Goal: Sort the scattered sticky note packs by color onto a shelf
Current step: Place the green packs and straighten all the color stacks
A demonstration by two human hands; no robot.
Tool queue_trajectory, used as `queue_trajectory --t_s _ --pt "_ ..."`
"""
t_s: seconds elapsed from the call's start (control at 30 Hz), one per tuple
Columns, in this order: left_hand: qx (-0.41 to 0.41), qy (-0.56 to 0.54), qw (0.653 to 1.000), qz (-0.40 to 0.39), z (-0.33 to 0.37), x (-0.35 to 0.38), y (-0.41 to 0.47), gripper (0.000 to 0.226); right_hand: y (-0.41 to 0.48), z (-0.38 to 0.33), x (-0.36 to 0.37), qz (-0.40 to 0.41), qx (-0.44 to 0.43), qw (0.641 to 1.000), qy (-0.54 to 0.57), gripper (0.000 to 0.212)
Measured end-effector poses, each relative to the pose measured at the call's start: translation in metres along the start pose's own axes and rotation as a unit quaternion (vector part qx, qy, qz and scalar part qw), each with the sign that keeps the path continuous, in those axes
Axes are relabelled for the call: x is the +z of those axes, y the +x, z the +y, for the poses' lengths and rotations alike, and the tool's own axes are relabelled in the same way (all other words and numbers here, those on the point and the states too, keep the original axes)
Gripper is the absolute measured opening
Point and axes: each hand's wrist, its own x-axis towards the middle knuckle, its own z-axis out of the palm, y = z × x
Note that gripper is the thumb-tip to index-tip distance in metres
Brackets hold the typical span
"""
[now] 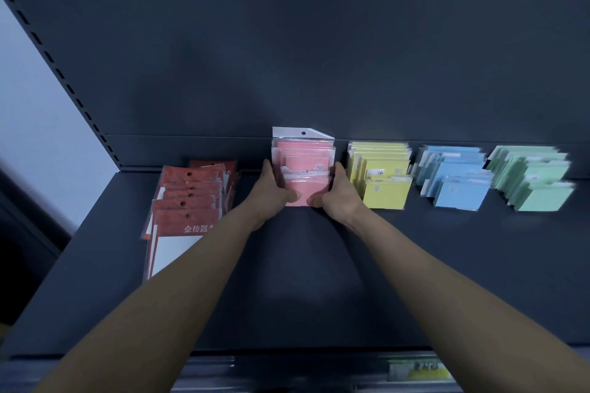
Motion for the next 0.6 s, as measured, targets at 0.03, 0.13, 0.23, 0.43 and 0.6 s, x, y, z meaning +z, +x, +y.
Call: queue_trajectory --t_s 0.03,0.13,0.23,0.43,0.6 --pt "0.004 0.004 1.0 0.005 0.0 0.001 -0.001 0.102 0.0 0.001 0.0 0.011 -0.003 1.0 -0.011 0.058" --pt "0.02 0.018 0.999 0.02 0.006 0.004 -0.008 0.085 -0.003 0.0 0.002 0.035 -0.027 0.998 -0.049 0.058" --pt "0.038 0.032 0.998 0.049 0.008 0.004 -0.01 0.087 -0.007 -0.004 0.002 0.055 -0.049 0.995 -0.072 0.054" --pt "0.011 0.094 0.989 0.111 0.008 0.004 -0.015 0.09 -0.018 -0.011 0.003 0.088 -0.011 0.991 -0.099 0.043" --pt "0.006 0.089 0.992 0.094 0.006 0.0 -0.014 0.092 -0.022 -0.014 0.004 0.094 -0.024 0.987 -0.132 0.043"
